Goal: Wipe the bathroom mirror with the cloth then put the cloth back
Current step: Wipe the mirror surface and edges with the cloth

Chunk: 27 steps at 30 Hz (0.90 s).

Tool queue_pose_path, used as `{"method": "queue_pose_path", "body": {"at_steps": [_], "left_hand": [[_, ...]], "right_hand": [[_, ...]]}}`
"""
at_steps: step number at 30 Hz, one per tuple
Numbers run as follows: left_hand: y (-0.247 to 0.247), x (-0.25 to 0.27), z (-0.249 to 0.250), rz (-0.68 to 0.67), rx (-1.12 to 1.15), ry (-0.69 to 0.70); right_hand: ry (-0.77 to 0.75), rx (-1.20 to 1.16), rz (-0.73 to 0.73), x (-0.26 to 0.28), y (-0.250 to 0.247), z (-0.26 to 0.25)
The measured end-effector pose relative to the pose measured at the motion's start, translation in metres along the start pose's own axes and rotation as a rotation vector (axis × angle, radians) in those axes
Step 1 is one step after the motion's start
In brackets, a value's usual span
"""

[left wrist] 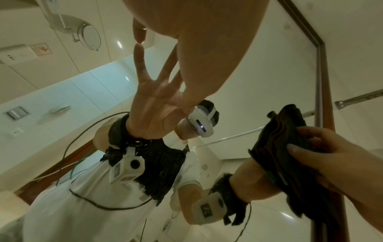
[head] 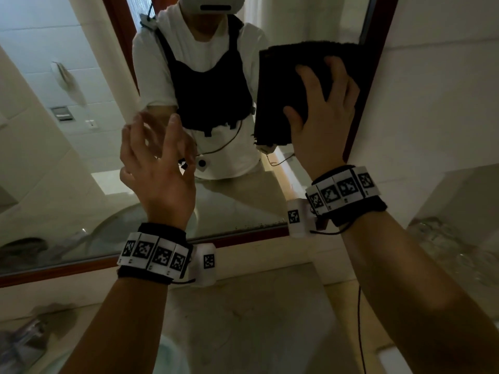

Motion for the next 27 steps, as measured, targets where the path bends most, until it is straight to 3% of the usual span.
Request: {"method": "queue_pose_path", "body": {"at_steps": [9,12,18,24,27], "left_hand": [[0.004,0.0,-0.003,0.045,0.015,0.018],[0.005,-0.001,-0.004,0.071,0.019,0.024],[0.006,0.001,-0.003,0.052,0.016,0.013],[0.005,0.001,-0.001,0.011,0.005,-0.001],[0.005,0.0,-0.002,-0.006,-0.003,-0.005]], "right_hand": [[0.007,0.008,-0.106,0.133,0.04,0.054],[0.014,-0.024,-0.105,0.149,0.046,0.06],[0.035,-0.055,-0.13,0.122,0.04,0.055],[-0.003,-0.096,0.002,0.019,0.008,0.019],[-0.001,-0.083,0.019,-0.007,0.0,0.009]]}}
Point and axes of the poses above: each hand's wrist, its own x-axis away from the middle knuckle, its own y-axis out of the palm, z = x × y, the point moved 6 cm from there along -x, towards the middle knuckle, and after that the axes turned 9 degrees about -x, right-handed, at the moved point
